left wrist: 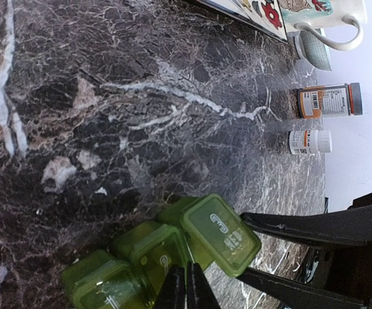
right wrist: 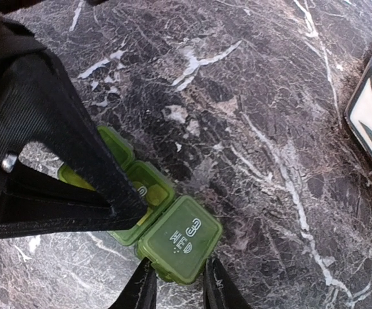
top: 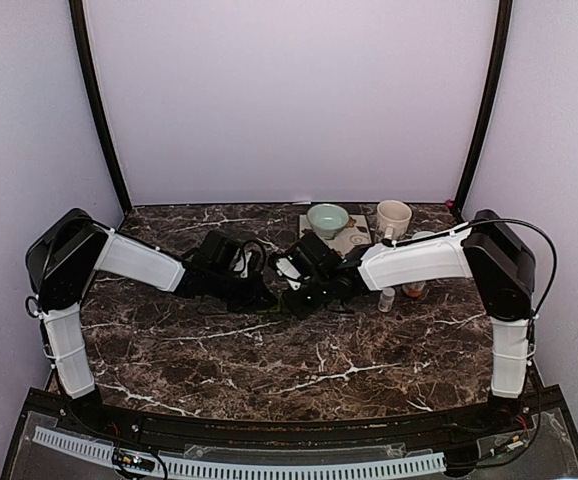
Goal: Sort the pills into containers
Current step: Open the lid of the pill container from the compartment of the pill container.
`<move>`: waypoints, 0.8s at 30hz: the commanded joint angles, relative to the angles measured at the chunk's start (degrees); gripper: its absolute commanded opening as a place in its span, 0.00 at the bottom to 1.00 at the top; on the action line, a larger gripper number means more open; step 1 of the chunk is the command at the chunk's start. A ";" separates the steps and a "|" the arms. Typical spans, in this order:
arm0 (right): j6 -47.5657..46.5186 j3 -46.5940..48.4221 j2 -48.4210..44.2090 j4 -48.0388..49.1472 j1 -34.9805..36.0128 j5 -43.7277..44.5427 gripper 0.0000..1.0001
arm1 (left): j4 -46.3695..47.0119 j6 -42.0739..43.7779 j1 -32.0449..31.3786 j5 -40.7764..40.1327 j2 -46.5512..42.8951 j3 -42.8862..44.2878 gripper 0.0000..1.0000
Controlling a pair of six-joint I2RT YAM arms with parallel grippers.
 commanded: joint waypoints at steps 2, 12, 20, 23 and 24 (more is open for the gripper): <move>-0.78 2.27 -1.77 0.91 -0.54 -1.06 0.26 | -4.90 2.11 -0.39 -0.79 1.27 0.80 0.04; -1.26 3.77 -0.86 0.83 -1.40 -1.68 0.27 | -6.23 2.99 -0.36 -0.95 1.51 1.38 0.04; -1.69 6.15 1.09 0.47 -2.30 -2.60 0.27 | -7.28 3.78 -0.33 -1.06 1.89 2.01 0.04; -1.79 7.15 1.78 -0.05 -2.55 -2.73 0.27 | -7.70 4.10 -0.37 -1.04 2.06 2.35 0.04; -1.84 7.40 2.09 -0.14 -2.62 -2.79 0.27 | -7.79 4.10 -0.33 -1.05 2.13 2.44 0.04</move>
